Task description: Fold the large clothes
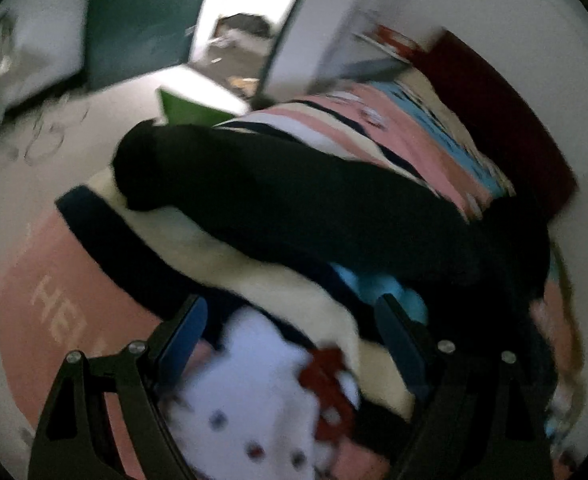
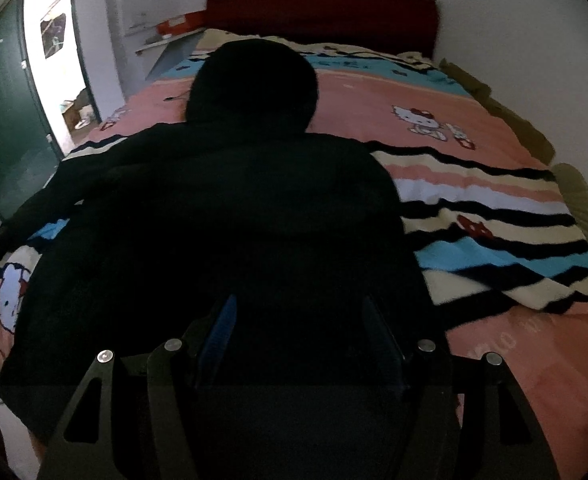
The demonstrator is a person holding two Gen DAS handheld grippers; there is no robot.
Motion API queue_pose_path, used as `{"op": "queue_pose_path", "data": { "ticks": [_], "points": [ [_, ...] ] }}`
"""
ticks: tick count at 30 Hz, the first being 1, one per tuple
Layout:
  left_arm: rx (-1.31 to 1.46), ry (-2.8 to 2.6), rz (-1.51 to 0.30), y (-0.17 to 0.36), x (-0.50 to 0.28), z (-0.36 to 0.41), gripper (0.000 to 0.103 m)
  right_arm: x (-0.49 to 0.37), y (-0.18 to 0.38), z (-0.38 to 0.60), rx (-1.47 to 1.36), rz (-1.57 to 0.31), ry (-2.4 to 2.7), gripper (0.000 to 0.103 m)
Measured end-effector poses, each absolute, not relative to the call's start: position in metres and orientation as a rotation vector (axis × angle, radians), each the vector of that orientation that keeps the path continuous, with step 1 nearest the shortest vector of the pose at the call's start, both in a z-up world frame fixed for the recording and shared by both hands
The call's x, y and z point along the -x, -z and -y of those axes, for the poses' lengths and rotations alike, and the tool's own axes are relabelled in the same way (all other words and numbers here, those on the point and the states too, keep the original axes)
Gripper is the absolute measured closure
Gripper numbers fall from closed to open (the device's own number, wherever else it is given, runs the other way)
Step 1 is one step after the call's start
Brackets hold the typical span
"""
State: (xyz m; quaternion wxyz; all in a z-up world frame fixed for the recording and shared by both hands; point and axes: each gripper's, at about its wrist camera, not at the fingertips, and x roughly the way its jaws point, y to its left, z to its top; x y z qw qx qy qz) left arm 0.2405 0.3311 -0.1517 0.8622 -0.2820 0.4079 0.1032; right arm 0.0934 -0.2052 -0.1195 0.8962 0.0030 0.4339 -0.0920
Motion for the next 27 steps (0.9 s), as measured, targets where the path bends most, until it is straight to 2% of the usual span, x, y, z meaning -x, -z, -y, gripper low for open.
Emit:
{"op": "queue_pose_path", "data": {
  "ticks": [4, 11, 12, 13, 14, 15, 16, 19, 21, 27],
  "points": [
    [0.813, -0.292, -0.842, 0.182, -0.258, -0.392, 0.017, -0.087, 0.117, 0.212, 0.0, -0.905, 0.227, 0.038],
    [1.092, -0.283, -0.746, 0.207, -0.277, -0.443, 0.021, -0.076, 0.114, 0.229, -0.004, -0.908, 0.278, 0.037],
    [1.118, -0.283, -0.736, 0.208, -0.279, -0.447, 0.027, -0.075, 0.115, 0.232, -0.005, -0.911, 0.283, 0.037],
    [1.149, -0.281, -0.733, 0.211, -0.282, -0.451, 0.039, -0.074, 0.115, 0.233, -0.007, -0.913, 0.287, 0.037],
    [1.166, -0.279, -0.737, 0.214, -0.285, -0.454, 0.047, -0.073, 0.116, 0.235, -0.009, -0.915, 0.292, 0.037],
    [1.191, -0.272, -0.741, 0.218, -0.287, -0.455, 0.064, -0.072, 0.117, 0.237, -0.011, -0.916, 0.295, 0.037],
    [1.221, -0.254, -0.746, 0.224, -0.288, -0.457, 0.076, -0.071, 0.117, 0.238, -0.014, -0.918, 0.297, 0.037],
    [1.23, -0.242, -0.743, 0.225, -0.292, -0.456, 0.087, -0.069, 0.12, 0.24, -0.02, -0.921, 0.302, 0.037],
    [1.21, -0.23, -0.734, 0.221, -0.292, -0.455, 0.09, -0.067, 0.122, 0.241, -0.022, -0.921, 0.302, 0.037],
    [1.171, -0.202, -0.719, 0.215, -0.288, -0.455, 0.093, -0.066, 0.126, 0.245, -0.035, -0.915, 0.295, 0.037]
  ]
}}
